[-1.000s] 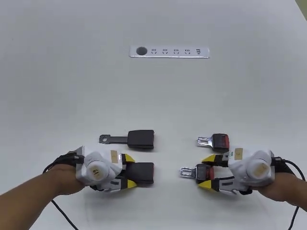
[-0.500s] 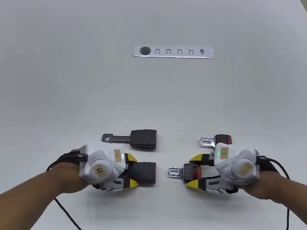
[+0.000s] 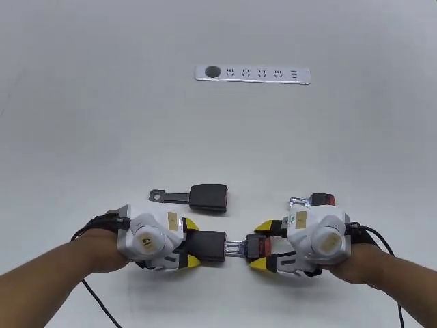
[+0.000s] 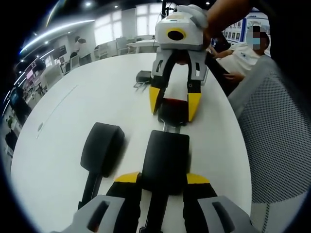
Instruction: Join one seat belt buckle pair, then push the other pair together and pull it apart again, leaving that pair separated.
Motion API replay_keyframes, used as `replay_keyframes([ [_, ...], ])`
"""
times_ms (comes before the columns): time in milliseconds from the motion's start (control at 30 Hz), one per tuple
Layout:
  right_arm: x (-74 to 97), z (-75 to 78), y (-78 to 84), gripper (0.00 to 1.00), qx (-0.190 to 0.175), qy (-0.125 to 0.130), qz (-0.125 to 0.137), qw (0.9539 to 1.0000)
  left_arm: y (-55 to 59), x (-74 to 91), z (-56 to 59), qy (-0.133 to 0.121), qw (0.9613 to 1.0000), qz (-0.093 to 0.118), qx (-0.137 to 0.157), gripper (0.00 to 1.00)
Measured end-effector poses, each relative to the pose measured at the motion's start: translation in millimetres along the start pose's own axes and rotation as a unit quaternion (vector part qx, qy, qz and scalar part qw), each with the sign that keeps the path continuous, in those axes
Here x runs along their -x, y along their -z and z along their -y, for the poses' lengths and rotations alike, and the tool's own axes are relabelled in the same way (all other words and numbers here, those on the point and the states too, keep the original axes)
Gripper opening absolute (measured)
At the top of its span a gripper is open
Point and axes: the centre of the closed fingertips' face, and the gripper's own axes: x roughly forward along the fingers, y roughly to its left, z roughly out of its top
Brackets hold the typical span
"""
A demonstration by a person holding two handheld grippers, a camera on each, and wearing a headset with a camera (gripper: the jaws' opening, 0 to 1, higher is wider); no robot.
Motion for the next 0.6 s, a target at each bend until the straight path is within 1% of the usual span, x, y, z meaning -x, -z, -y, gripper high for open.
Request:
replay_keyframes([
  [200, -4.1, -1.6, -5.3, 0.35, -0.001, -0.003, 0.004, 1.0, 0.8, 0.0, -0.8, 0.0, 1.0, -0.002, 0.001, 0.34],
  [233, -3.4, -1.0, -5.0, 0.35, 0.003, -0.003, 0.002, 1.0, 0.9, 0.1, -0.9, 0.0, 1.0, -0.003, 0.0, 0.34],
  [433, -3.6, 2.3, -4.3, 0.35, -0.005, 0.002, 0.004, 1.0, 1.2, -0.1, -1.5, -0.001, 1.0, -0.002, 0.001, 0.34],
  [600, -4.8, 3.4, -6.8, 0.35, -0.009, 0.004, 0.006, 0.9999, 2.5, -1.4, -2.6, 0.003, 0.9999, -0.009, -0.004, 0.33],
])
